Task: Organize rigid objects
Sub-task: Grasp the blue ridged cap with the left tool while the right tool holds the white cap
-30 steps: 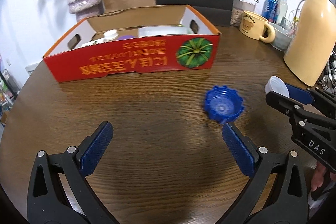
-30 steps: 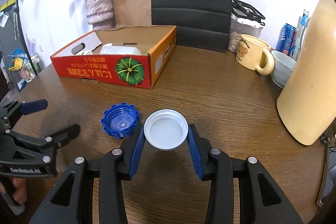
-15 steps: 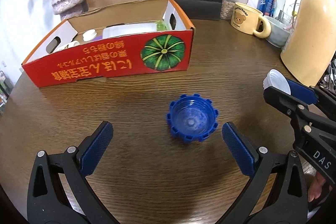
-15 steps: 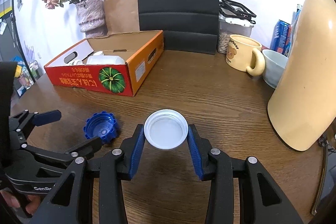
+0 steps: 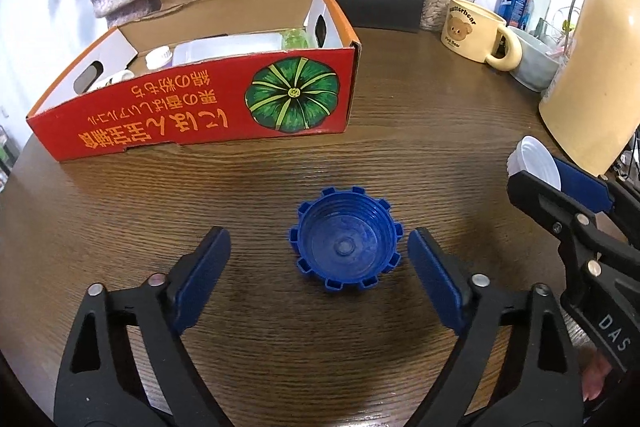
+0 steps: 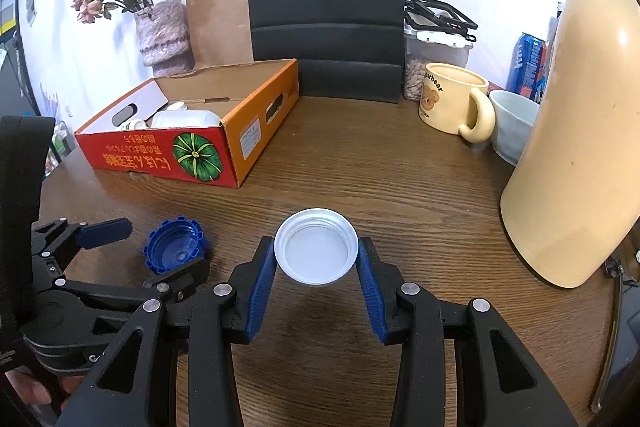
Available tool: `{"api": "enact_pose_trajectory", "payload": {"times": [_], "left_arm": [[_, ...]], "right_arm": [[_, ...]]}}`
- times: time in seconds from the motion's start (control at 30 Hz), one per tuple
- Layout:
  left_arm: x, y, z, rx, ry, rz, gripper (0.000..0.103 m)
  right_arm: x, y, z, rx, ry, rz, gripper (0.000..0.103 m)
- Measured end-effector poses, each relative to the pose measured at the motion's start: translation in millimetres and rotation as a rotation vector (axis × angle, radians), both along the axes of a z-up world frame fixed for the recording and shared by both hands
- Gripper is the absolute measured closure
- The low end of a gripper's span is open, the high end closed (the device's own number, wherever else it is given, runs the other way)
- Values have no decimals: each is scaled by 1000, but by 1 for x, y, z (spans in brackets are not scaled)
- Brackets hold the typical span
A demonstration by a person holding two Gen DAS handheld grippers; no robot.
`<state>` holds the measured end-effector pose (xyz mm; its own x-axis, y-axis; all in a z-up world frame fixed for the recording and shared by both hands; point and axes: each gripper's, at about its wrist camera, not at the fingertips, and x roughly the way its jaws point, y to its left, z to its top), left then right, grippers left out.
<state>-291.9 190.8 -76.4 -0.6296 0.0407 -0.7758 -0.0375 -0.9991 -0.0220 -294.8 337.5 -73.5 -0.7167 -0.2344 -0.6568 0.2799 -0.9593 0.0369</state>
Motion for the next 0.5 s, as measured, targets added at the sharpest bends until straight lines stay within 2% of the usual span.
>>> {"api": "enact_pose_trajectory", "payload": {"times": [0.2,0.5], "left_arm": [[-2,1,-3,-3,-7,-2,53],[-2,-5,-2,41,-6,-2,54]], "right_arm": [[1,-3,-1,5,4,5,58],[0,-5,-3,7,0,7,58]]}}
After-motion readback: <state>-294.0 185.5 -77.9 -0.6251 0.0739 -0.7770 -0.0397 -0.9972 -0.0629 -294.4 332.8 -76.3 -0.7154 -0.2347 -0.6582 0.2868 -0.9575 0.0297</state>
